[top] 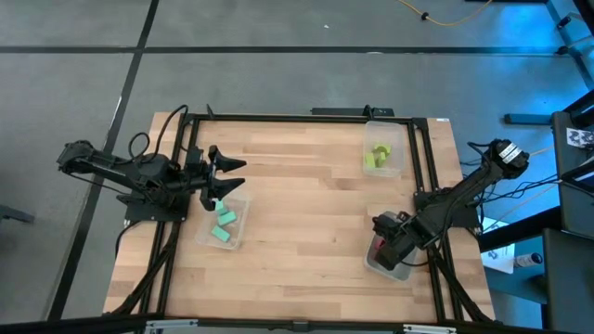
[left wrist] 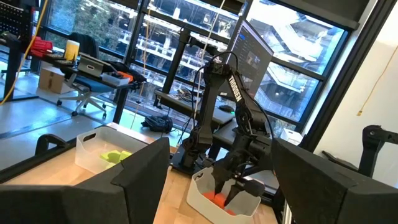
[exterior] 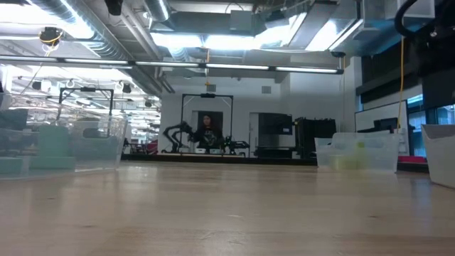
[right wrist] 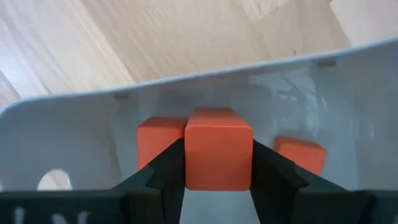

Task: Sort & place blocks by color
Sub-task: Put the orange block into the gray bin

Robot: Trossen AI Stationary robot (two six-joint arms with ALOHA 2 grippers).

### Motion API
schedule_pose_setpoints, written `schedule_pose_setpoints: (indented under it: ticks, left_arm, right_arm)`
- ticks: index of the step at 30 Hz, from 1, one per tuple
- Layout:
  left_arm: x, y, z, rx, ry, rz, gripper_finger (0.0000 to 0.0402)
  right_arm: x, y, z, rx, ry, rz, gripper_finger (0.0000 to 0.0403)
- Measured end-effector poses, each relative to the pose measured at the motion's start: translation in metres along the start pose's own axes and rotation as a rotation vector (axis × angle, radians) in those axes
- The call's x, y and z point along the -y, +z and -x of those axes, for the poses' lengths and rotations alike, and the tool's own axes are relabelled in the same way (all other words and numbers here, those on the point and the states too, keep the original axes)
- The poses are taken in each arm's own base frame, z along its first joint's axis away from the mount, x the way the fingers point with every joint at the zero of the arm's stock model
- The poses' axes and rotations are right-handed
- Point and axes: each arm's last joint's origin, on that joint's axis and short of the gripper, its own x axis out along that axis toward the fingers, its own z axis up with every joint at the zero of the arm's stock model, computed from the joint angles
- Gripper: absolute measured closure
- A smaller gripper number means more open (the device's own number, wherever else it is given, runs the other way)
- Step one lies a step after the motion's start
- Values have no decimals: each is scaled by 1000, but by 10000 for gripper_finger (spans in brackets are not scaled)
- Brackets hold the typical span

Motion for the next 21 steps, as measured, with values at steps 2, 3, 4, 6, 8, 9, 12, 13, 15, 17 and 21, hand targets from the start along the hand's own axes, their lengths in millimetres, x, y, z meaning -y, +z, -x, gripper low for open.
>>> schedule_pose_setpoints:
  ticks: [2, 3, 4, 6, 8, 9, 12, 13, 15, 17, 21]
  left_arm:
    - [0, 0, 0, 0, 0, 0, 129]
    - [0, 0, 0, 0, 0, 0, 129]
    - [0, 0, 0, 0, 0, 0, 129]
    - [0, 0, 0, 0, 0, 0, 129]
    - [0, 0, 0, 0, 0, 0, 129]
    - [0, 0, 0, 0, 0, 0, 129]
    - [0, 0, 0, 0, 0, 0, 129]
    - [0, 0, 0, 0, 0, 0, 129]
    - [0, 0, 0, 0, 0, 0, 129]
    - [0, 0, 0, 0, 0, 0, 129]
    - [0, 1, 0, 6, -2, 3, 129]
  right_arm:
    - [1, -1, 0, -15, -2, -2, 254]
    - [1, -1, 0, -20, -1, -2, 254]
    - [1, -1, 0, -23, 1, -3, 254]
    - [1, -1, 1, -28, 3, -11, 254]
    - [0, -1, 1, -28, 3, -24, 254]
    - [1, -1, 1, -28, 3, -25, 254]
    - [0, -1, 1, -28, 3, -27, 254]
    - [1, -1, 0, -27, 2, -29, 254]
    - [2, -1, -1, -18, -6, -25, 254]
    - [2, -1, -1, -17, -5, 2, 254]
    - [2, -1, -1, -24, 1, 46, 254]
